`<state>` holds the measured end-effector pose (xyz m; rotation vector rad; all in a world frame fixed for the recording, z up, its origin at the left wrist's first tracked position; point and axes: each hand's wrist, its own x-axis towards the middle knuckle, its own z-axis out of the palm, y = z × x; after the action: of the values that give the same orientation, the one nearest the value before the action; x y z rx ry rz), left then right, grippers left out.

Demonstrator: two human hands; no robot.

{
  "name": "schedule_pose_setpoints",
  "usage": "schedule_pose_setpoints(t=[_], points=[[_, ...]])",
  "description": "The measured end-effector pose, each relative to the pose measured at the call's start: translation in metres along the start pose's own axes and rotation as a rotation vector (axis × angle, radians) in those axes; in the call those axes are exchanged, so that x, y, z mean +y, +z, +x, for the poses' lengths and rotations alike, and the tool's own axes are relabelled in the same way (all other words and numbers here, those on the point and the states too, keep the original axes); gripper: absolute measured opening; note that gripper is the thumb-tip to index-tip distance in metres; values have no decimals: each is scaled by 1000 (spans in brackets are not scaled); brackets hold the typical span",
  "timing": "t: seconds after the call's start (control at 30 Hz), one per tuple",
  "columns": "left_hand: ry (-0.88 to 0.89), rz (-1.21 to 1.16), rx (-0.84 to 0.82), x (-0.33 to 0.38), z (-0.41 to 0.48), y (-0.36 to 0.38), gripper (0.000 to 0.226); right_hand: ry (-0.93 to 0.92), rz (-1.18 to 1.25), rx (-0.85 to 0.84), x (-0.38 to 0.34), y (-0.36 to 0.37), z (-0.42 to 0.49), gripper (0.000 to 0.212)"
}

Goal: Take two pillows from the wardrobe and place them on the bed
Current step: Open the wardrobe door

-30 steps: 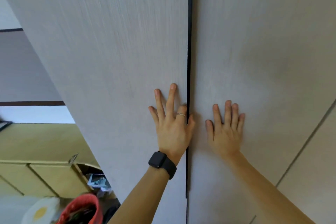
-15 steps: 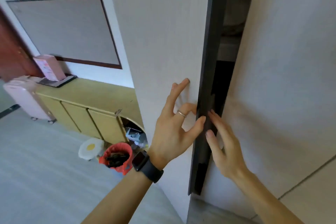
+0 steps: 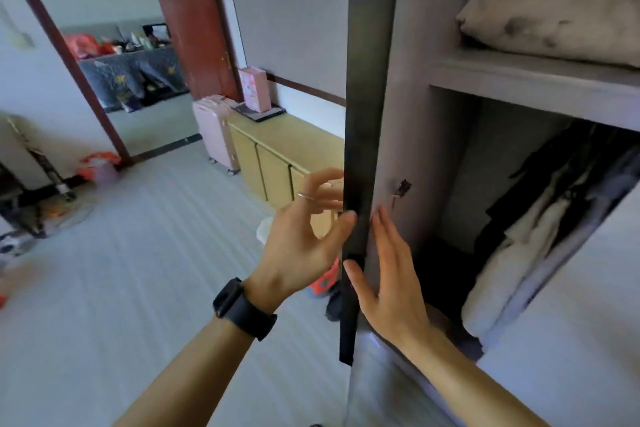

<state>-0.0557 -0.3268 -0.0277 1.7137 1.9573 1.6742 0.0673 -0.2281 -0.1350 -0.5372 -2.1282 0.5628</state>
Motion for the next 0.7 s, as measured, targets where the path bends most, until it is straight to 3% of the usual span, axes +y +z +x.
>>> schedule_pose_setpoints(t=[0.17, 0.27, 0.7], points=[[-163, 41, 147, -11, 15, -36, 52, -44, -69, -81, -14, 45, 35, 85], [-229, 47, 205, -24, 29, -48, 42, -29, -101, -51, -23, 68, 50, 87], [-284, 118, 197, -40, 40, -62, 46, -60, -169, -55, -34, 78, 63, 85]])
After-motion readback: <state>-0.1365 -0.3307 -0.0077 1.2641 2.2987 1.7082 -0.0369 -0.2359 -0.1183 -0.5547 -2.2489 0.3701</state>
